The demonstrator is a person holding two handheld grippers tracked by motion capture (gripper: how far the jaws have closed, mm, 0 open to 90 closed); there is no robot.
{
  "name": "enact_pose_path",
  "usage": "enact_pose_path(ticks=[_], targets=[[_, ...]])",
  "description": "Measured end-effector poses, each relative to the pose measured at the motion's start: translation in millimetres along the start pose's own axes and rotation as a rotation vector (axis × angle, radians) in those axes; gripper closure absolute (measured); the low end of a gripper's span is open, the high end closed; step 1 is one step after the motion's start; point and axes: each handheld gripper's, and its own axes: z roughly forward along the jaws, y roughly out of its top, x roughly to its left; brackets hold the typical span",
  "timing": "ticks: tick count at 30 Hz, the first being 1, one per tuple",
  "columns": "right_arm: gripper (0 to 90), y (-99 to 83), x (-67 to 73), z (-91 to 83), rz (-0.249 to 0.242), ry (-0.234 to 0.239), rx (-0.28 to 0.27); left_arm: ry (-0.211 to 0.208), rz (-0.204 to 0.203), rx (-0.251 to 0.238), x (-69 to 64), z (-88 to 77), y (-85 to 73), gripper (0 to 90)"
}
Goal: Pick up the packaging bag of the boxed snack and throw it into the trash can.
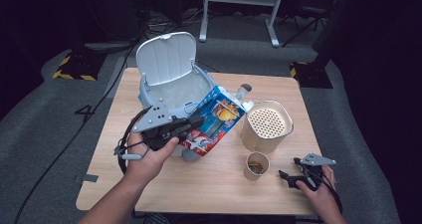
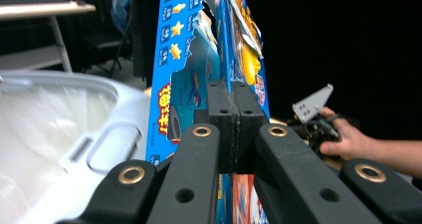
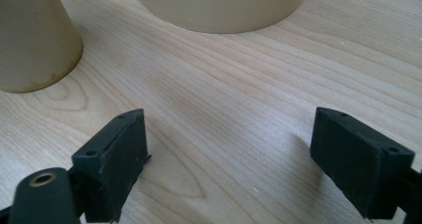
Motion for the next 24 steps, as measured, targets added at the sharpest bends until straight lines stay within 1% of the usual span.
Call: enact_pose_path(ticks=[3,4,5,8,10,12,13,14,15,16,18,20,22,23,24], targets=[[15.1,0.0,0.0,0.0,0.0,0.0,0.0,0.007,0.006,-0.031,1.2,-1.8,7.7,89.3],[15.1,0.0,0.0,0.0,0.0,-0.001,0.0,0.007,0.006,-0.031,1.2,-1.8,7.7,89.4],[15.1,0.0,0.0,0.0,0.0,0.0,0.0,0.017,0.01,-0.053,1.3,-2.7,13.2,89.4],[15.1,0.0,0.0,0.0,0.0,0.0,0.0,0.031,0.025,-0.075,2.7,-3.6,21.9,89.4],[15.1,0.0,0.0,0.0,0.0,0.0,0.0,0.033,0.025,-0.08,3.5,-3.9,25.0,89.3],[15.1,0.0,0.0,0.0,0.0,-0.001,0.0,0.042,0.028,-0.093,5.4,-4.4,30.8,89.3],[15.1,0.0,0.0,0.0,0.0,0.0,0.0,0.051,0.031,-0.102,7.7,-5.0,36.3,89.4],[15.1,0.0,0.0,0.0,0.0,0.0,0.0,0.051,0.031,-0.102,7.7,-5.0,36.3,89.3],[15.1,0.0,0.0,0.0,-0.001,0.0,0.0,0.06,0.039,-0.11,10.5,-5.7,41.7,89.3],[15.1,0.0,0.0,0.0,-0.001,0.0,0.0,0.06,0.039,-0.11,10.5,-5.7,41.7,89.3],[15.1,0.0,0.0,0.0,0.0,0.0,0.0,0.076,0.042,-0.126,13.6,-6.3,48.8,89.3],[15.1,0.0,0.0,0.0,0.0,0.0,0.0,0.081,0.043,-0.128,14.8,-6.6,51.1,89.3],[15.1,0.0,0.0,0.0,0.0,0.0,0.0,0.094,0.056,-0.129,18.2,-7.1,55.5,89.3],[15.1,0.0,0.0,0.0,0.0,0.0,0.0,0.11,0.059,-0.129,21.3,-7.3,59.3,89.3],[15.1,0.0,0.0,0.0,0.0,0.0,0.0,0.115,0.061,-0.132,23.2,-7.4,61.0,89.3]])
